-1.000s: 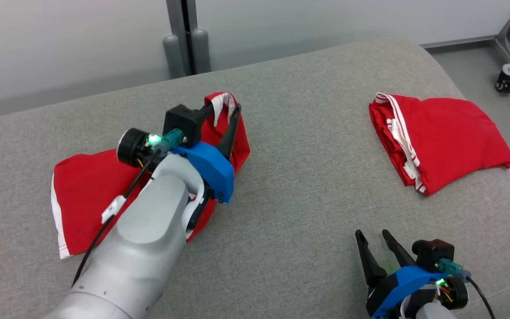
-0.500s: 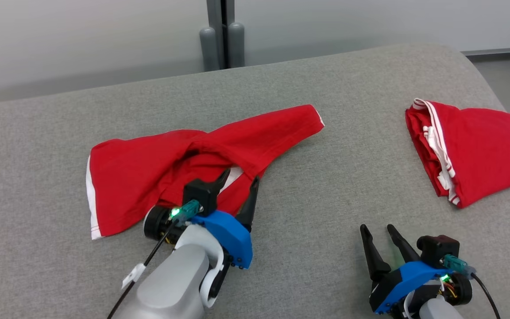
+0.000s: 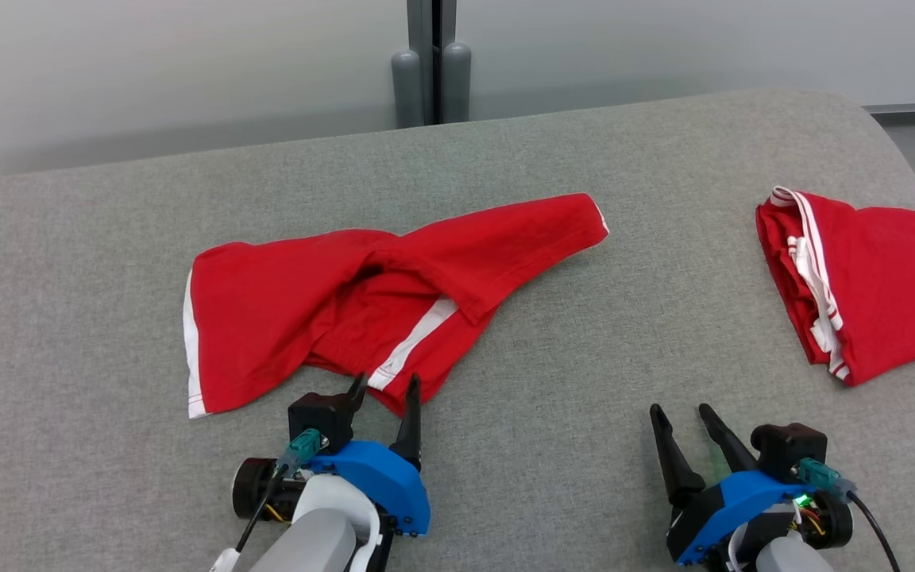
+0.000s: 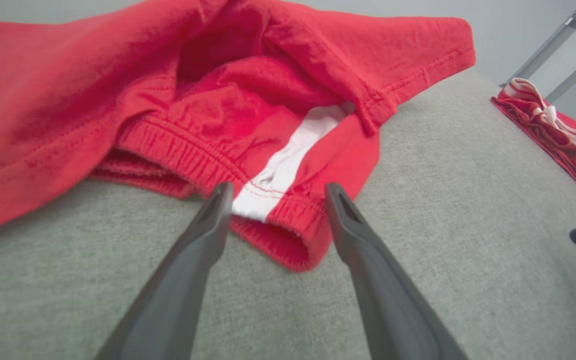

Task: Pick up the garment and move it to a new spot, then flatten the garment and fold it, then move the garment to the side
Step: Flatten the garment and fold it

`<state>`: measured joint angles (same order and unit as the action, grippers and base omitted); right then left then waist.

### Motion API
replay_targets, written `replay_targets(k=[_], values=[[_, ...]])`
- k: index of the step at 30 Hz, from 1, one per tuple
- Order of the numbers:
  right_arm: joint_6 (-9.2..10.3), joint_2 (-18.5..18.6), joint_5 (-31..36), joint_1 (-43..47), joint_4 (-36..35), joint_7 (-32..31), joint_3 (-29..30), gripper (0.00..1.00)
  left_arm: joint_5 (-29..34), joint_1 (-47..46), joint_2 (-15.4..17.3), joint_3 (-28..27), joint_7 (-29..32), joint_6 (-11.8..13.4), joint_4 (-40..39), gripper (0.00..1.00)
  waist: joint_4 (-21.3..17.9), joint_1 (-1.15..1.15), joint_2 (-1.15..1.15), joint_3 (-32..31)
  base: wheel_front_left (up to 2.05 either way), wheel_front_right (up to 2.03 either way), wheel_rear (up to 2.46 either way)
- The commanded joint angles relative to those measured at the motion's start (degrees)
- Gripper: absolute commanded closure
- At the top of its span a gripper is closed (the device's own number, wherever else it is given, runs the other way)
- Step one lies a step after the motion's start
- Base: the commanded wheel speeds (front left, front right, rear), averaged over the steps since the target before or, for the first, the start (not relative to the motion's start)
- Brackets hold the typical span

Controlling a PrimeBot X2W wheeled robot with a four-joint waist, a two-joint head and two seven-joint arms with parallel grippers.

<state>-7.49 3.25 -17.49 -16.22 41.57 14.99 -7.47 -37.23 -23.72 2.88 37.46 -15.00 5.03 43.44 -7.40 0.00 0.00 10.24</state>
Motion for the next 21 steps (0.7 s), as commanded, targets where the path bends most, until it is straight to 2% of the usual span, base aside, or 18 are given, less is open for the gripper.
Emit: replay_targets(k=[1,6,8,15,21], values=[[-0.01,0.4,0.1,-0.5,-0.1,0.2,-0.1,0.0,0.7,0.5,0.0,-0.4,-0.2,0.1,-0.1,0.0,-0.2,0.0,0.0,0.0,0.0,0.0,0.0],[-0.01,0.5,0.0,-0.7,0.0,0.2,-0.2,0.0,-0.7,1.0,0.0,0.3,-0.2,0.1,-0.4,0.0,-0.3,0.0,0.0,0.0,0.0,0.0,0.0],[-0.01,0.5,-0.1,-0.7,0.0,0.2,-0.2,0.0,-1.6,1.2,0.0,0.8,-0.2,0.9,-0.9,0.0,-0.3,0.0,0.0,0.1,0.0,0.0,0.0],[-0.01,0.4,-0.3,-0.4,0.6,0.2,-0.4,0.0,-1.0,2.7,0.0,1.0,-0.2,1.6,-1.8,0.0,-0.4,0.0,0.0,-0.8,0.0,0.0,0.0],[-0.01,0.3,0.0,0.0,0.8,0.2,-0.5,0.0,-2.5,4.1,0.0,1.1,-0.2,0.4,-3.3,0.0,-0.4,0.0,0.0,-1.6,0.0,0.0,0.0]])
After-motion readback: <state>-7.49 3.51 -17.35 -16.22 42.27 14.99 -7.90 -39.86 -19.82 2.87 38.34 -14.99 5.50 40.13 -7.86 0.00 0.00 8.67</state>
